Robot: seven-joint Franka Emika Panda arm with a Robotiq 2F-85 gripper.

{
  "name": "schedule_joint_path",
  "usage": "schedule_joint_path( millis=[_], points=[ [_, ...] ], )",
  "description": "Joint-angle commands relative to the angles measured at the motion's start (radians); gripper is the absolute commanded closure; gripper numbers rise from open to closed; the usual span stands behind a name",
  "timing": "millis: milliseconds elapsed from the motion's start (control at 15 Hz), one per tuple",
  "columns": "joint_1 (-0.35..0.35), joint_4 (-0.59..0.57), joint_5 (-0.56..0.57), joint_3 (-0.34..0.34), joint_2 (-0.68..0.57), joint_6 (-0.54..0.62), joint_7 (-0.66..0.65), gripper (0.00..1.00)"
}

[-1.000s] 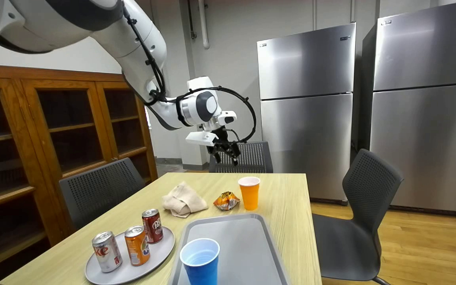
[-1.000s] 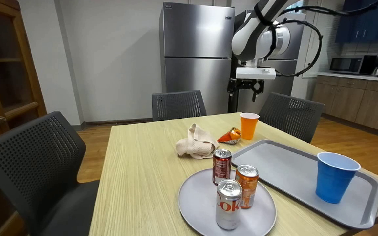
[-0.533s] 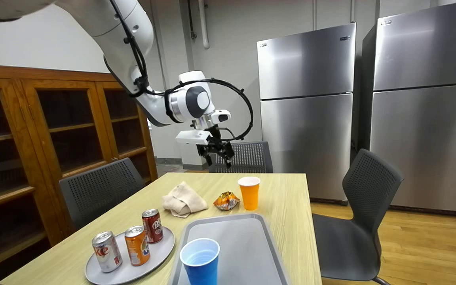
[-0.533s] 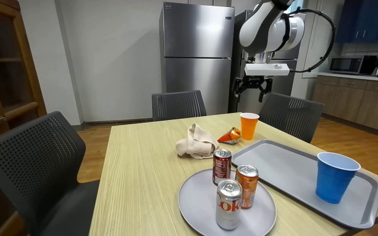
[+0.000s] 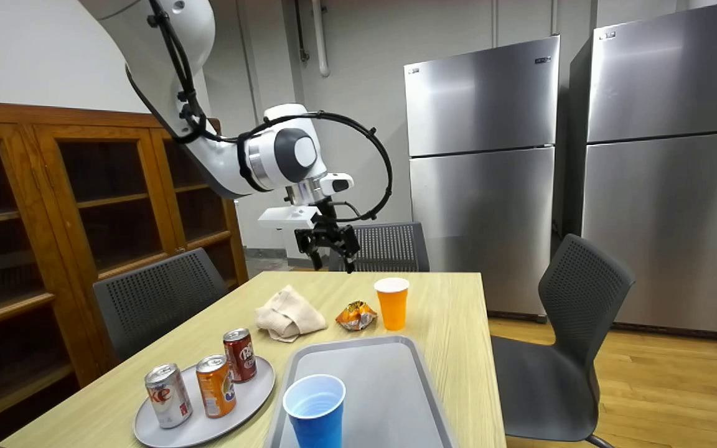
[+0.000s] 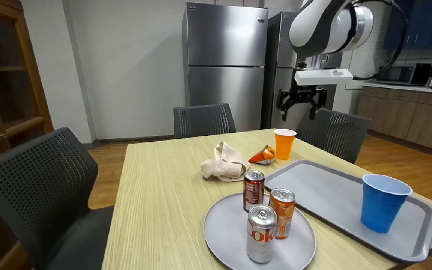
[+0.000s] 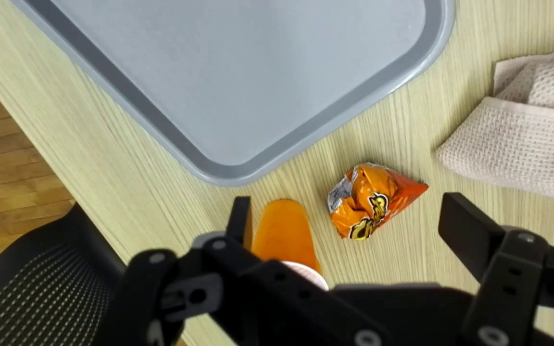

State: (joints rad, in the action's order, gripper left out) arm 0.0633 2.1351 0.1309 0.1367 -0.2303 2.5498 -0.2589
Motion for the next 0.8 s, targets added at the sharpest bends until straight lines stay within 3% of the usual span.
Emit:
schedule_joint_path(
  millis=[0,733],
  points=[
    [-0.01,0.121,0.054,-0.013,0.114,0.006,-0.003,0.0],
    [-0.033,0.328,0.099,-0.04,0.278,-0.005,-0.042,0.0]
  ],
)
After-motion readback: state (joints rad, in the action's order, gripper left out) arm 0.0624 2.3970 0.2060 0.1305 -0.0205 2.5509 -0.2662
